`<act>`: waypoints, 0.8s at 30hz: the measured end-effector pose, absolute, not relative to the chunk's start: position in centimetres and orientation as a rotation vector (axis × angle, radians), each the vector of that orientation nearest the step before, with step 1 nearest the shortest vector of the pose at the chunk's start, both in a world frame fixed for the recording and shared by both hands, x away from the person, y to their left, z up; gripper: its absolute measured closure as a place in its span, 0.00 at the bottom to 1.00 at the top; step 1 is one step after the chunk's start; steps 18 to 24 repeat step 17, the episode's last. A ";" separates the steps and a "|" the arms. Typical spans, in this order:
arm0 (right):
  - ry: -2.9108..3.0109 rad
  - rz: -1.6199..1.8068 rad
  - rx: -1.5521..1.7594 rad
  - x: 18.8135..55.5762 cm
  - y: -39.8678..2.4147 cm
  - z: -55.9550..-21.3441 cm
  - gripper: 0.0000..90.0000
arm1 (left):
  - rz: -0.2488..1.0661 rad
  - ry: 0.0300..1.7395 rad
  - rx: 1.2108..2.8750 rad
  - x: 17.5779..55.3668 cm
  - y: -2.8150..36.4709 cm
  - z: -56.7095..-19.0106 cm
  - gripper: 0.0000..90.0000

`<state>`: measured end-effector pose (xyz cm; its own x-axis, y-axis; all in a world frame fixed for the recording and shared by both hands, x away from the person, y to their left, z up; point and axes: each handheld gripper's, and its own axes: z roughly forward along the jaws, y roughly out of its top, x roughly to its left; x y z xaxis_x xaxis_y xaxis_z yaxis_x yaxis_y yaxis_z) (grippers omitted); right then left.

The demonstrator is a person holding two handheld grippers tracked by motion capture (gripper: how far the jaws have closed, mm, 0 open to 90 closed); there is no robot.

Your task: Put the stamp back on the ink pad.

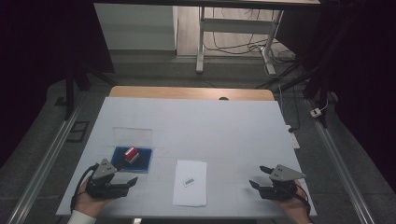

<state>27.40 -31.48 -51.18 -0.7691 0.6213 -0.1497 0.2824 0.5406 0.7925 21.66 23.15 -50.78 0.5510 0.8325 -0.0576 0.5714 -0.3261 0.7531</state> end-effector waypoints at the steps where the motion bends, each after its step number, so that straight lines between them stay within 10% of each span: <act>1: 2.365 1.111 0.736 27.4 -31.5 -51.2 0.34 | 0.444 1.127 2.034 21.7 23.1 -50.7 0.25; 24: 2.363 1.132 0.735 27.4 -31.5 -51.1 0.34 | 0.445 1.126 2.028 21.7 23.3 -50.7 0.25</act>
